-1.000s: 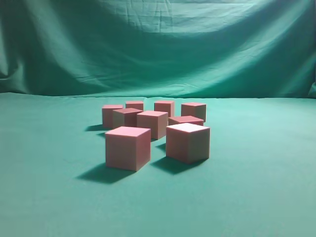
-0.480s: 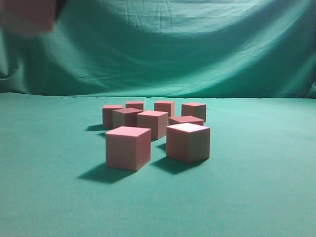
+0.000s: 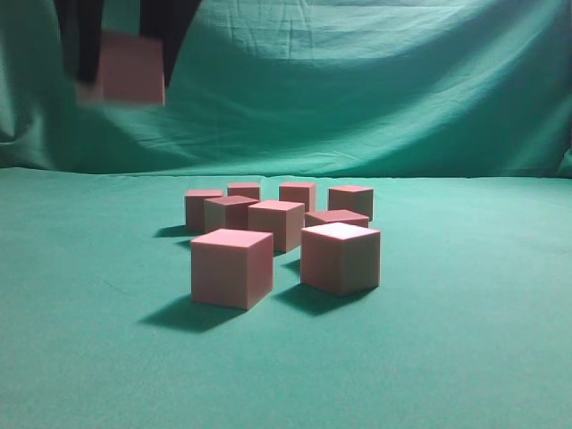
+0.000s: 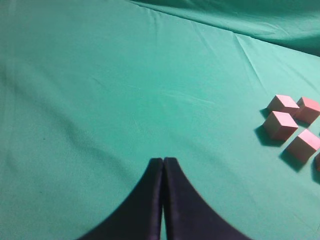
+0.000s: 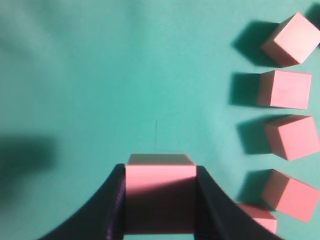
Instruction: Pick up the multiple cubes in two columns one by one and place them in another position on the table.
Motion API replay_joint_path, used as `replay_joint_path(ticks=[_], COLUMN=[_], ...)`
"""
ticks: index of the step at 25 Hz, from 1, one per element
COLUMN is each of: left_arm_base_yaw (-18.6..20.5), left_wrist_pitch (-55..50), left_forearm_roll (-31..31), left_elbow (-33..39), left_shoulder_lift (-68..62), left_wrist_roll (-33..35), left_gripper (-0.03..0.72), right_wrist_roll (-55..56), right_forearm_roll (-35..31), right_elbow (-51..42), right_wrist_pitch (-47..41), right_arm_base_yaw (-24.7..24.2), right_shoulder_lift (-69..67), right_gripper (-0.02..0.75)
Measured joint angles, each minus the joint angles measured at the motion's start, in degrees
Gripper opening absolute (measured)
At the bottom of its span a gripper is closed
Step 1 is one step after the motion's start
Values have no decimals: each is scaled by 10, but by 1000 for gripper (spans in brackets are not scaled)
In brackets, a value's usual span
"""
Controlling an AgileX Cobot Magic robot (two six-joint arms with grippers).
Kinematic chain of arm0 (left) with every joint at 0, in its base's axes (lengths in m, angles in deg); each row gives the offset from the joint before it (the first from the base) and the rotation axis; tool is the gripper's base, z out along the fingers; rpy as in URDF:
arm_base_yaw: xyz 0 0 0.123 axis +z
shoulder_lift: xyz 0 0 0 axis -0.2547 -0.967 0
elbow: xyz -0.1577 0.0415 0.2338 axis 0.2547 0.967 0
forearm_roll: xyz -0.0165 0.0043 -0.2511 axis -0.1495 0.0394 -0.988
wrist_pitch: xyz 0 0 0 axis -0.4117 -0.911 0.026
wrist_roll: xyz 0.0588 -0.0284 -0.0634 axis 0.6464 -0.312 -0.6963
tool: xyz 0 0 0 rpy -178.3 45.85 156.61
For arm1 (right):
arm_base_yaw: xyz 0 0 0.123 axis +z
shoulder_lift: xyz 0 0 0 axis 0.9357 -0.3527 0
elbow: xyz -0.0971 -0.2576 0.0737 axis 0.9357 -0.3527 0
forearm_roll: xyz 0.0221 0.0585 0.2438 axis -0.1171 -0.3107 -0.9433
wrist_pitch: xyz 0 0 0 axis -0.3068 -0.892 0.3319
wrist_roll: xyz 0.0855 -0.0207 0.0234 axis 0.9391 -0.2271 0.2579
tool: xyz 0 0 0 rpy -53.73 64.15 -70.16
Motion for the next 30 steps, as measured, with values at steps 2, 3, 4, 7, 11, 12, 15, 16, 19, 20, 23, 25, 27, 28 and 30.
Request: replay_joint_path(ticks=[2,3,4,7,11,12,15,16,19,20,23,25,27,28,30], left_arm_base_yaw=[0,0,0,0,0,0,0,0,0,0,0,0,0,0,0], left_wrist_pitch=[0,0,0,0,0,0,0,0,0,0,0,0,0,0,0], left_forearm_roll=[0,0,0,0,0,0,0,0,0,0,0,0,0,0,0], left_elbow=[0,0,0,0,0,0,0,0,0,0,0,0,0,0,0], left_shoulder_lift=[0,0,0,0,0,0,0,0,0,0,0,0,0,0,0], left_wrist_roll=[0,0,0,0,0,0,0,0,0,0,0,0,0,0,0], left_gripper=[0,0,0,0,0,0,0,0,0,0,0,0,0,0,0], right_wrist_roll=[6,7,7,8,8,8,9,12,17,18,19,22,30,36,44], right_forearm_roll=[4,6,12,30,43,44,45,45,45,45,47,52,65,72,83], right_elbow=[1,1,1,1,1,1,1,1,1,1,1,1,1,1,1], right_wrist_pitch=[-1,-1,-2,-2,0,1,17,25,33,34,36,39,40,40,41], right_arm_base_yaw=[1,1,2,6,9,9,10,11,13,13,13,13,13,13,13], right_shoulder_lift=[-16,-26,-34,-60,-86,-92,-101,-104,-110,-113,-120,-121,-121,-121,-121], right_gripper=[262,262,262,262,262,262,262,262,262,262,262,262,262,262,262])
